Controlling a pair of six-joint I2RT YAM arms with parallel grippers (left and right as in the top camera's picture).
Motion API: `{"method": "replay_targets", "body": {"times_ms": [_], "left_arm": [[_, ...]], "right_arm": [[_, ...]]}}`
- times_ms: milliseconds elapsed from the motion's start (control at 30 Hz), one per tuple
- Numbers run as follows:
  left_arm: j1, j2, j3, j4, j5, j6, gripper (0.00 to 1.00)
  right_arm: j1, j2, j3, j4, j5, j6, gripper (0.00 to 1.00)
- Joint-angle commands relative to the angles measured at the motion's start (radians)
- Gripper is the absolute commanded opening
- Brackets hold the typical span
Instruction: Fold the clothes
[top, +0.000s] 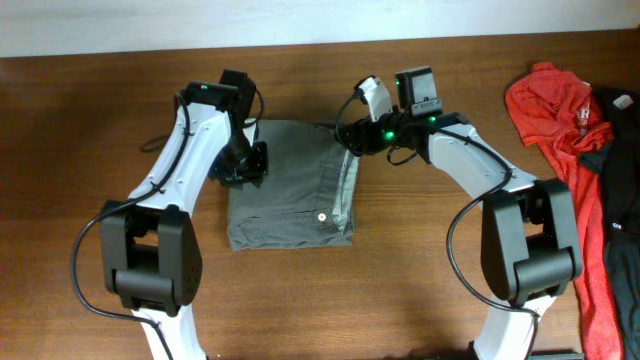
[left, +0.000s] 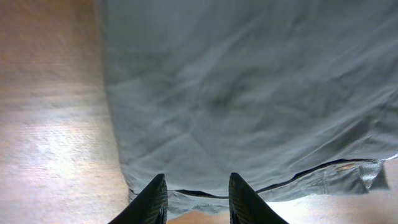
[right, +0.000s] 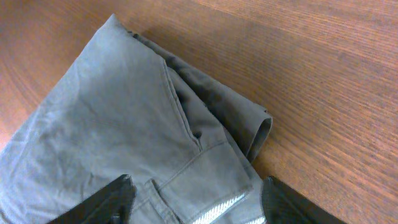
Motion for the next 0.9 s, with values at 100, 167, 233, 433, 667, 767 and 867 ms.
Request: {"method": "replay_targets", "body": {"times_ms": [100,167,233,433,667,767,867], "left_arm": [[-0.005,0.0,-0.112,0.021,0.064,-0.043,0.32],[-0.012,0.0,-0.14,0.044,0.064,-0.043,0.33],[-0.018,0.0,-0.177,0.084,0.061,-0.043,0.37],[-0.014,0.0,-0.264,0.2,0.024,-0.043,0.45],[-0.014,0.0,-0.271,0.413,-0.071,0.01,0.53],[-0.014,0.0,-0.27,0.536,-0.071,0.054,0.54],[-0.014,0.0,-0.27,0.642,-0.071,0.077,0.55]], "right_arm": [[0.024,0.1,0.002,0.075,0.132,0.013,0.57],[0.021,0.137,0.002,0.099,0.154,0.037,0.57],[0.015,0.169,0.002,0.097,0.156,0.043,0.54],[0.009,0.214,0.002,-0.006,0.159,0.038,0.28],[0.009,0.172,0.002,-0.192,0.16,0.039,0.04],[0.01,0.14,0.002,-0.274,0.16,0.039,0.04],[0.01,0.103,0.002,-0.36,0.16,0.058,0.04]]}}
